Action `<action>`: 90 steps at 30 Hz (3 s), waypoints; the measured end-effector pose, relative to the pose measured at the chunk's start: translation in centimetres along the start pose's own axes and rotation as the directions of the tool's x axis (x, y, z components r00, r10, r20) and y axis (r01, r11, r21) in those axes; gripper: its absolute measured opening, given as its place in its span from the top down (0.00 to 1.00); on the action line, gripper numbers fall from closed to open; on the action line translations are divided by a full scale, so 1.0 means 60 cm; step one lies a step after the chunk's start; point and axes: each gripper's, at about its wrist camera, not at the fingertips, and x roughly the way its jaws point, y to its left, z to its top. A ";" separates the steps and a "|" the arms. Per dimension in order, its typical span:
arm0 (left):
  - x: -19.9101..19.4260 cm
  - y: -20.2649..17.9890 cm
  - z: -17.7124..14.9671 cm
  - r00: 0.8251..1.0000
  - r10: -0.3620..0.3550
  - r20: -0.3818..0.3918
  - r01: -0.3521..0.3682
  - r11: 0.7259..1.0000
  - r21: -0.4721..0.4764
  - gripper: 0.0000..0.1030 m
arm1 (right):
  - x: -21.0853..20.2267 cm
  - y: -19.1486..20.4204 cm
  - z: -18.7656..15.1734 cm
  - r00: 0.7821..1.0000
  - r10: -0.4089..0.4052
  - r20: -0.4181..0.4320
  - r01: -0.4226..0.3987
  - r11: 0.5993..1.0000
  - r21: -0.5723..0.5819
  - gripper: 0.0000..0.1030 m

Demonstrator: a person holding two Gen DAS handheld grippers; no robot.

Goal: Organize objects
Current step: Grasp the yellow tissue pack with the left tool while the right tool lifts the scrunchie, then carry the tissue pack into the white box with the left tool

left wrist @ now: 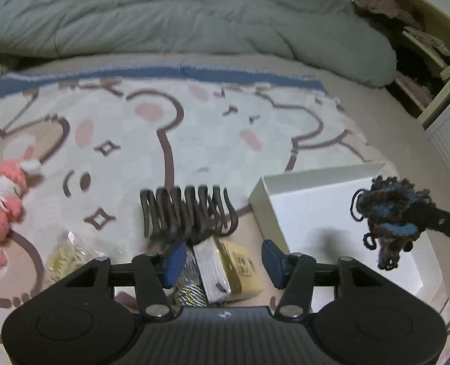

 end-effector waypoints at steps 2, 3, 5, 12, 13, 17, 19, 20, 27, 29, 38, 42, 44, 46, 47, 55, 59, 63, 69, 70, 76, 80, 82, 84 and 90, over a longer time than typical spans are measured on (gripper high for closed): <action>0.014 0.002 -0.002 1.000 -0.004 -0.016 0.004 1.000 -0.009 0.47 | -0.001 0.005 -0.002 1.000 0.000 -0.002 0.000 1.000 -0.007 0.86; 0.021 0.003 -0.002 1.000 -0.010 -0.024 0.009 1.000 -0.015 0.47 | -0.001 0.006 -0.003 1.000 -0.001 -0.002 0.001 1.000 -0.009 0.86; 0.035 0.005 -0.003 0.999 -0.019 -0.043 0.017 0.999 -0.029 0.47 | -0.002 0.007 -0.003 1.000 -0.003 -0.003 0.003 1.000 -0.010 0.86; 0.056 0.010 -0.009 0.995 -0.030 -0.096 0.024 0.998 -0.061 0.71 | 0.002 0.005 -0.004 1.000 -0.006 -0.009 0.006 1.000 -0.010 0.86; 0.053 0.011 -0.009 0.995 -0.034 -0.096 0.027 0.998 -0.064 0.73 | 0.003 0.006 -0.004 1.000 -0.007 -0.011 0.007 1.000 -0.011 0.86; 0.035 0.003 -0.007 0.997 -0.028 -0.068 0.025 0.999 -0.044 0.76 | 0.004 0.008 -0.003 1.000 -0.009 -0.011 0.009 1.000 -0.014 0.86; 0.023 -0.001 -0.002 0.998 -0.033 -0.045 0.031 0.999 -0.040 0.77 | 0.003 0.009 -0.003 1.000 -0.010 -0.005 0.010 1.000 -0.016 0.86; 0.016 -0.003 0.000 0.999 -0.035 -0.033 0.034 0.999 -0.037 0.77 | 0.002 0.010 -0.003 1.000 -0.010 -0.002 0.010 1.000 -0.016 0.86; -0.051 -0.022 0.024 0.993 -0.023 0.116 0.024 1.000 -0.008 0.77 | -0.012 0.008 0.001 1.000 -0.008 0.030 0.008 1.000 0.000 0.86; -0.068 -0.029 0.033 0.985 -0.035 0.168 0.039 0.999 -0.017 0.77 | -0.013 0.006 0.004 0.999 -0.010 0.042 0.010 1.000 0.008 0.86; -0.052 -0.070 0.036 0.956 -0.072 0.285 0.108 0.988 -0.113 0.77 | -0.005 0.000 0.007 0.997 -0.034 0.063 0.032 0.999 0.030 0.86; -0.015 -0.082 0.019 0.956 -0.069 0.284 0.120 0.979 -0.167 0.77 | 0.005 -0.009 0.006 0.997 -0.049 0.062 0.046 0.998 0.050 0.86; 0.001 -0.084 0.009 0.959 -0.067 0.275 0.126 0.971 -0.202 0.77 | 0.012 -0.012 0.005 0.997 -0.059 0.054 0.055 0.997 0.058 0.86; 0.018 -0.082 0.003 0.964 -0.085 0.252 0.147 0.960 -0.238 0.76 | 0.020 -0.015 0.004 0.997 -0.067 0.044 0.064 0.996 0.061 0.86; 0.026 -0.081 0.002 0.969 -0.094 0.228 0.148 0.961 -0.235 0.76 | 0.023 -0.015 0.003 0.997 -0.070 0.041 0.067 0.996 0.062 0.86; 0.059 -0.082 -0.011 0.994 -0.076 0.079 0.088 0.983 -0.163 0.67 | 0.042 -0.018 -0.004 0.996 -0.093 0.003 0.092 0.994 0.053 0.86; 0.054 -0.081 -0.010 0.996 -0.063 0.070 0.071 0.990 -0.118 0.67 | 0.045 -0.023 -0.006 0.995 -0.097 -0.006 0.098 0.994 0.058 0.86; 0.052 -0.090 -0.009 0.996 -0.067 0.055 0.070 0.996 -0.063 0.72 | 0.047 -0.025 -0.008 0.995 -0.095 -0.011 0.095 0.993 0.067 0.86; 0.070 -0.114 -0.017 0.997 -0.051 0.054 0.052 0.999 -0.009 0.73 | 0.047 -0.022 -0.006 0.997 -0.082 0.013 0.081 0.994 0.074 0.86; 0.073 -0.116 -0.018 0.997 -0.047 0.055 0.047 0.999 0.001 0.73 | 0.047 -0.022 -0.006 0.996 -0.083 0.011 0.082 0.994 0.073 0.86; 0.067 -0.109 -0.008 0.997 -0.068 0.049 0.068 0.998 -0.006 0.68 | 0.052 -0.027 -0.006 0.995 -0.095 -0.002 0.095 0.993 0.076 0.86; 0.047 -0.111 0.003 0.997 -0.068 0.022 0.067 0.996 0.055 0.62 | 0.051 -0.031 -0.006 0.995 -0.095 -0.004 0.095 0.992 0.086 0.86; 0.045 -0.117 0.006 0.996 -0.084 -0.035 0.087 0.988 0.124 0.62 | 0.049 -0.032 -0.006 0.996 -0.094 -0.004 0.094 0.992 0.087 0.86; 0.050 -0.126 0.001 0.991 -0.079 -0.103 0.098 0.977 0.187 0.62 | 0.049 -0.031 -0.006 0.996 -0.094 -0.004 0.094 0.992 0.087 0.86; 0.087 -0.141 -0.023 0.989 0.019 -0.144 0.020 0.964 0.266 0.62 | 0.047 -0.027 -0.008 0.996 -0.091 -0.018 0.092 0.993 0.079 0.86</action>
